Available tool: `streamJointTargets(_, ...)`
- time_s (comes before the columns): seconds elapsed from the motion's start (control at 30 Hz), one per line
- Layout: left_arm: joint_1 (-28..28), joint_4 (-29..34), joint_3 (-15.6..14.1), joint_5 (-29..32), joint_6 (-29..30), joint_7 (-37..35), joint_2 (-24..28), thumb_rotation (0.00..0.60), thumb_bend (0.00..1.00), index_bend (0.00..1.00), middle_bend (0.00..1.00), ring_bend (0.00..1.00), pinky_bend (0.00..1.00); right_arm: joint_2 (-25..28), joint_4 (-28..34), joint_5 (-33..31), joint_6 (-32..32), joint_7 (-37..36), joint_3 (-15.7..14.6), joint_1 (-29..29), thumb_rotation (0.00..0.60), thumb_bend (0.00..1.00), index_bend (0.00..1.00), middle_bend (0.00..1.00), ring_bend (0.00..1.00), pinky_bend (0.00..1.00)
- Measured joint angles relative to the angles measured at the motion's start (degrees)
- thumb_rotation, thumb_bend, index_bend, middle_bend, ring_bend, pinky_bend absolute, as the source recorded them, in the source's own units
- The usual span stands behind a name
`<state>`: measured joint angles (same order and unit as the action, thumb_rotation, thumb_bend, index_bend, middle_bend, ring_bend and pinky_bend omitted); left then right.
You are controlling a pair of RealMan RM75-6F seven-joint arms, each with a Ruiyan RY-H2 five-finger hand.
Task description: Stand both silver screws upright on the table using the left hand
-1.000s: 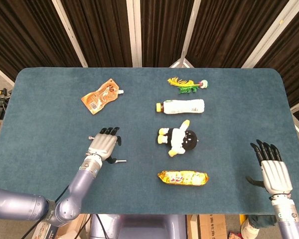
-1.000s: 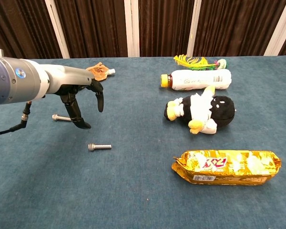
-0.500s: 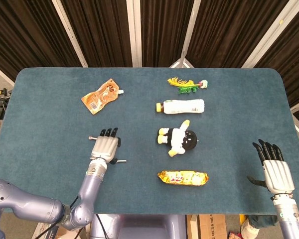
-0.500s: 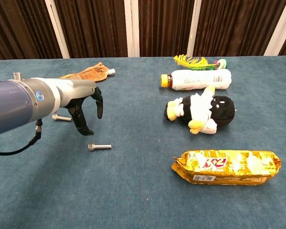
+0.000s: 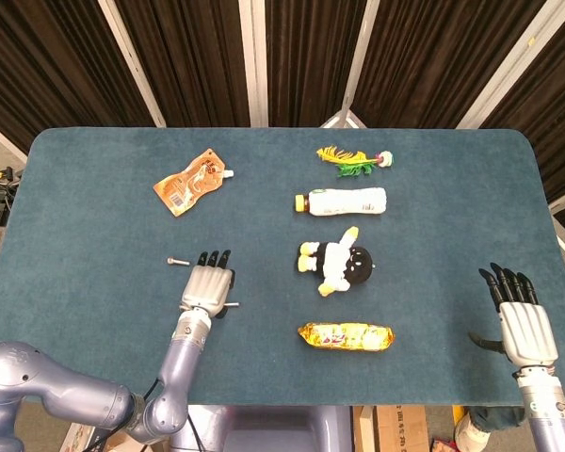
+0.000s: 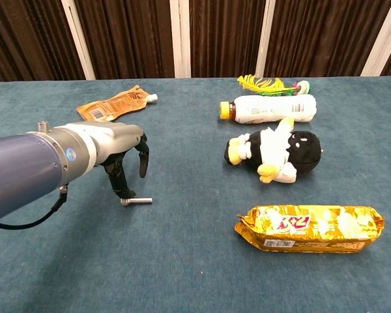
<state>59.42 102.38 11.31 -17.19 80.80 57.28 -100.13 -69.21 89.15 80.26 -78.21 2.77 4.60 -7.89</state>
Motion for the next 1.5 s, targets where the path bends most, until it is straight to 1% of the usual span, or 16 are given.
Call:
streamJointTargets(0.13, -0.12, -0.92, 0.02, -0.42, -0.2, 0.04, -0.83, 0.6, 0.41, 0.45, 0.0, 0.0, 0.0, 0.0, -0.09, -0.05, 0.07, -0.04, 0.01, -0.02, 0.6, 0.0, 0.12, 0.05, 0.01, 0.0)
streamJointTargets(0.37, -0.85, -3.57, -0.31, -3.33, -0.29, -1.13, -3.16, 0.6, 0.42, 0.47, 0.0, 0.0, 0.0, -0.03, -0.21, -0.45, 0.22, -0.25, 0.19, -0.04, 0.6, 0.0, 0.12, 0.05, 0.01, 0.0)
streamJointTargets(1.03, -2.35, -8.03, -0.75, -6.13, -1.64, -0.27, -8.02, 0.6, 0.43, 0.49, 0.0, 0.0, 0.0, -0.02, -0.54, -1.17, 0.56, -1.04, 0.59, -0.13, 0.6, 0.0, 0.12, 0.05, 0.01, 0.0)
streamJointTargets(1.23, -2.57, -9.43, -0.88, -6.64, -1.18, 0.77, -9.14, 0.6, 0.43, 0.49, 0.0, 0.0, 0.0, 0.13, -0.58, -1.58, 0.39, -1.68, 0.89, -0.01, 0.6, 0.0, 0.12, 0.05, 0.01, 0.0)
streamJointTargets(1.5, -3.16, -10.59, -1.16, -9.45, 0.42, 1.89, -9.97, 0.6, 0.43, 0.49, 0.0, 0.0, 0.0, 0.12, -0.57, -1.77, 0.48, -1.82, 0.98, 0.01, 0.6, 0.0, 0.12, 0.05, 0.01, 0.0)
